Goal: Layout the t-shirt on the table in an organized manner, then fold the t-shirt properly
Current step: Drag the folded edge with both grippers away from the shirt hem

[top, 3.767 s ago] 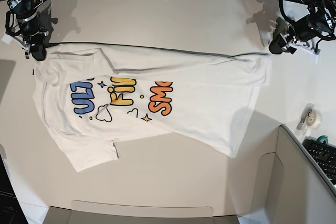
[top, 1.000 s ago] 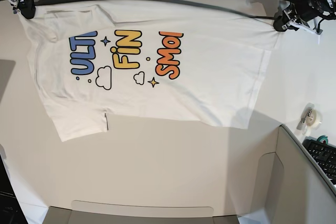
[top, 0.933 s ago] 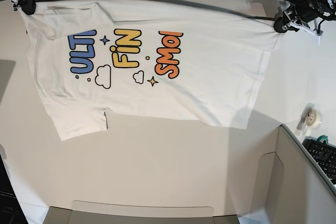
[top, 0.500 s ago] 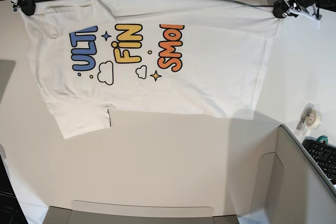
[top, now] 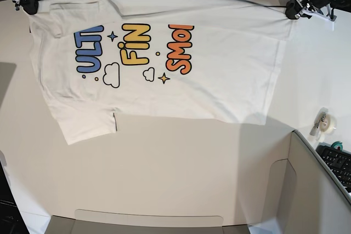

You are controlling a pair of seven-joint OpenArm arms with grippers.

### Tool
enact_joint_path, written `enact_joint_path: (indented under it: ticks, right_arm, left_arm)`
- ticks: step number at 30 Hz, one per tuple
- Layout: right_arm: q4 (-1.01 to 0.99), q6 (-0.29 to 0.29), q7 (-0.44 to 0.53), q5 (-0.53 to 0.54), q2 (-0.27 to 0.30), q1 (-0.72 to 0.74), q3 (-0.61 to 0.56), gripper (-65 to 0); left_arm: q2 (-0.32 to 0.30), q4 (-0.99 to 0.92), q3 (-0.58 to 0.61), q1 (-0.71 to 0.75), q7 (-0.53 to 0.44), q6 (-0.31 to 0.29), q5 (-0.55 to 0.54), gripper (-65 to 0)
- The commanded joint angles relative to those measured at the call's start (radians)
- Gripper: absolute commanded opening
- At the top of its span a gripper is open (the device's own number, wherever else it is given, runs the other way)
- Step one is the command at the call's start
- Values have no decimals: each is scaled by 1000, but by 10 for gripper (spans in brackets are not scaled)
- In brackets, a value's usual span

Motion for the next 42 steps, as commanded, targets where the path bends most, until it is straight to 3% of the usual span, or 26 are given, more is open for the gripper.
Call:
enact_joint_path:
  ticks: [1,6,12,19,29,37,42]
  right_arm:
    - [16,1,10,13,16,-7,9,-529]
    - [16,1,10,13,16,-21,15,-506]
    - [21,1,10,16,18,-52,18,-505]
    - [21,1,10,19,30,-76,18,-504]
    - [22,1,10,21,32,-84,12,-500]
    - [24,1,9,22,47,-88,10,-303]
    - [24,1,9,76,56,-124,10,-307]
  left_arm:
    - [-18,15,-12,4,-12,1,-6,-558]
    - [-17,15,-12,5,-12,1,-6,-431]
    - [-14,15,-14,5,-8,1,-4,-424]
    - [37,15,-92,2,41,3,-4,-422]
    - [31,15,-100,1,65,3,-6,-388]
    - [31,15,-104,1,65,3,-6,-385]
    - [34,15,-129,2,65,3,-6,-385]
